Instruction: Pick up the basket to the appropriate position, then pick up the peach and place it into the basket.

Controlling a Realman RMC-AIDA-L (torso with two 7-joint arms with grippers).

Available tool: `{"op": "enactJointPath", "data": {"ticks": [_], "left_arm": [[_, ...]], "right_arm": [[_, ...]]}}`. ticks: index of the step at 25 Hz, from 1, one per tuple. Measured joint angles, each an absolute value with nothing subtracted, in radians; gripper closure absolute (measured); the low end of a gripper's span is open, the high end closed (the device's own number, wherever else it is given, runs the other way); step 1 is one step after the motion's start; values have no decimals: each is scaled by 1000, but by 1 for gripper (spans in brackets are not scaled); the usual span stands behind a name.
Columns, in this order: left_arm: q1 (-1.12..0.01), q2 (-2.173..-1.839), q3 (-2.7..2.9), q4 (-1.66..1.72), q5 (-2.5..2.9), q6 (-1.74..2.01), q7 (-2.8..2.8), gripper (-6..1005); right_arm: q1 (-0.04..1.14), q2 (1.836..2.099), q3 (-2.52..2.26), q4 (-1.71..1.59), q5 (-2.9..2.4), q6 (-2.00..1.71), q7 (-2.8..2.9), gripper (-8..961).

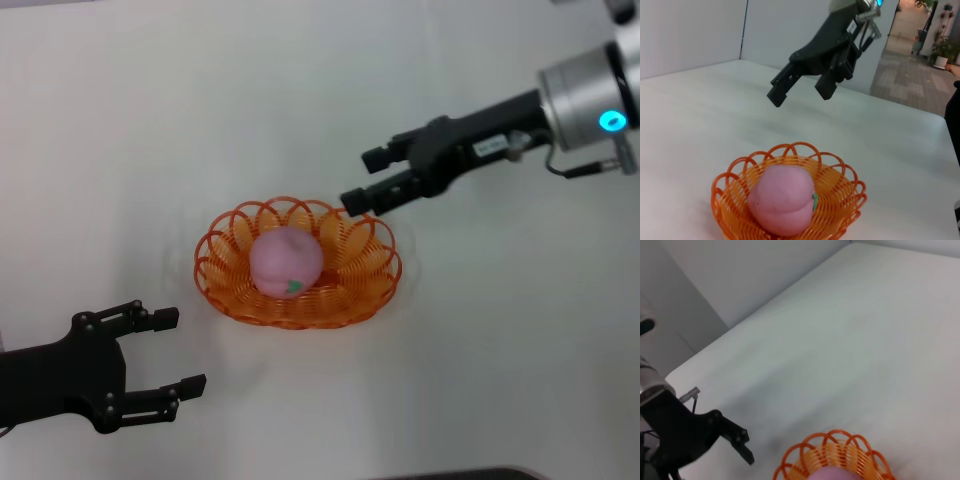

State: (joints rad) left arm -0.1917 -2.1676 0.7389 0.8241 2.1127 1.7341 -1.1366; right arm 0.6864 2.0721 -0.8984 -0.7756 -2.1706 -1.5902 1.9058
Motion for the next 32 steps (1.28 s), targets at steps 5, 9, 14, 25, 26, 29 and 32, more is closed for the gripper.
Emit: {"op": "enactJointPath", "data": {"ticks": [5,9,14,25,26,29,32], "left_arm": [[-194,-2167,738,821,2112,1734,-1145,170],[-196,-2168,738,813,2110,1729,-1146,170],[-196,-2167,735,800,2081,1727,-1147,170],[-198,-2166,735,778,2072,1721,-1147,170],[-198,-2166,735,775,2072,1720,-1147,170],[-198,-2166,735,773,2072,1720,-1147,170],[-198,-2166,729,773,2072,1719,-1147,170]], "right_arm": [[591,2075,-892,-777,-2151,-1603,1687,8],[515,2086,-891,-767,-2146,-1585,1528,7],[463,2088,-872,-721,-2144,-1563,1429,7],[386,2088,-769,-635,-2143,-1562,1203,8],[381,2088,-769,-635,-2143,-1562,1196,8],[376,2088,-770,-635,-2143,-1563,1186,8],[372,2088,-773,-634,-2145,-1563,1175,8]]}}
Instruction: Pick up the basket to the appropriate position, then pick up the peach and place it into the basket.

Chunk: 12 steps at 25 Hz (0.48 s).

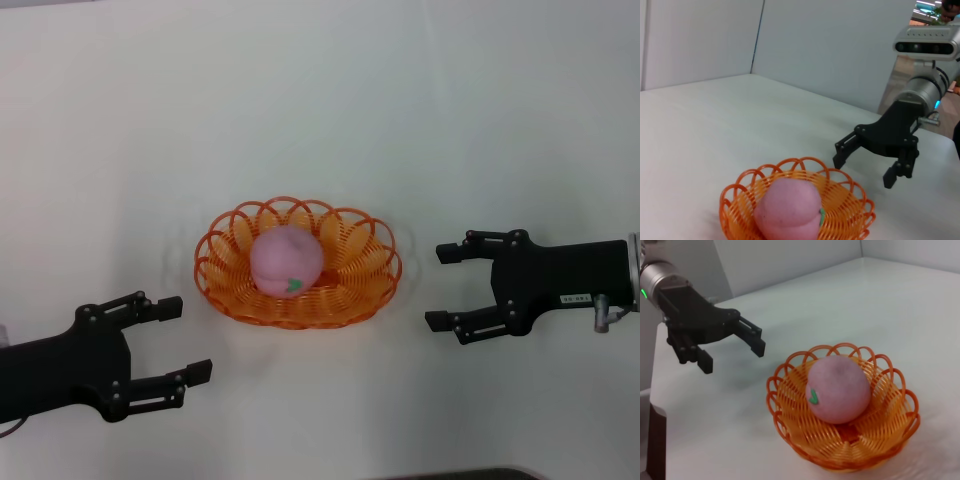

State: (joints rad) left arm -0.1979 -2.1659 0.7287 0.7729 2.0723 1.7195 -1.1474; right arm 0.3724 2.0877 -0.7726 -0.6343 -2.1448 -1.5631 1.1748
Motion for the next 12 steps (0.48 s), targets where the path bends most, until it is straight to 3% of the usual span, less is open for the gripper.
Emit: {"op": "enactJointPath", "data": {"ticks": [12], "left_arm": [[-198,-2166,721,773,2072,1719,-1147,170]], "right_arm": [[359,2088,-767,-633,-2143,-1590,1150,8]]}}
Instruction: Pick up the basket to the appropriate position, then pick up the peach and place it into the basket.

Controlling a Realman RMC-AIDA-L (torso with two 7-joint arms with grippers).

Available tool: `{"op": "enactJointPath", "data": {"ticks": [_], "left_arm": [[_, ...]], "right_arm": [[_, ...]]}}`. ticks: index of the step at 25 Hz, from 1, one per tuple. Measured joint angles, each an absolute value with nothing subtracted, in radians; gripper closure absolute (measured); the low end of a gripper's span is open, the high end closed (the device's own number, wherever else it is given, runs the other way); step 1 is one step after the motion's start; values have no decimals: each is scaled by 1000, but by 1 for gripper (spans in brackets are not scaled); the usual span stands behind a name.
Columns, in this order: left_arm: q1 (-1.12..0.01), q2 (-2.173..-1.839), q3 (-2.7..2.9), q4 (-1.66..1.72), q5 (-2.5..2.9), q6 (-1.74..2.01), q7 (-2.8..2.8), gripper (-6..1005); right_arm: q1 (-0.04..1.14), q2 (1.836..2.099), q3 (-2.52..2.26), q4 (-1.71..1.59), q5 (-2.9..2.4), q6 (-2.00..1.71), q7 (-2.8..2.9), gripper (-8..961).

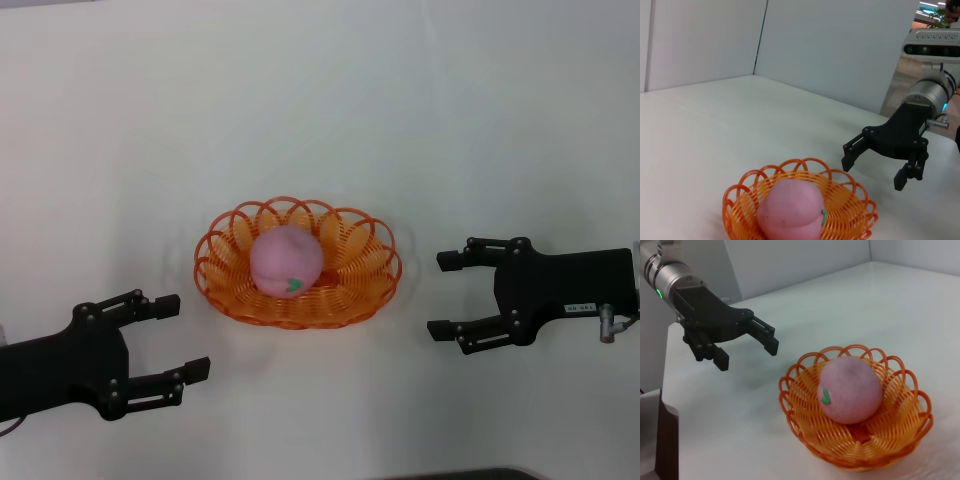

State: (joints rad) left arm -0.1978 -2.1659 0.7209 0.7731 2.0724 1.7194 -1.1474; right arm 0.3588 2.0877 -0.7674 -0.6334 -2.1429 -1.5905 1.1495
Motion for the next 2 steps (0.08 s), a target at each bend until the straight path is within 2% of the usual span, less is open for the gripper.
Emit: {"op": "enactJointPath", "data": {"ticks": [2], "left_arm": [[-198,-2166,721,773,2072,1719,-1147,170]], "right_arm": [[358,2088,-767,-633,-2143,-1591,1149,8]]}}
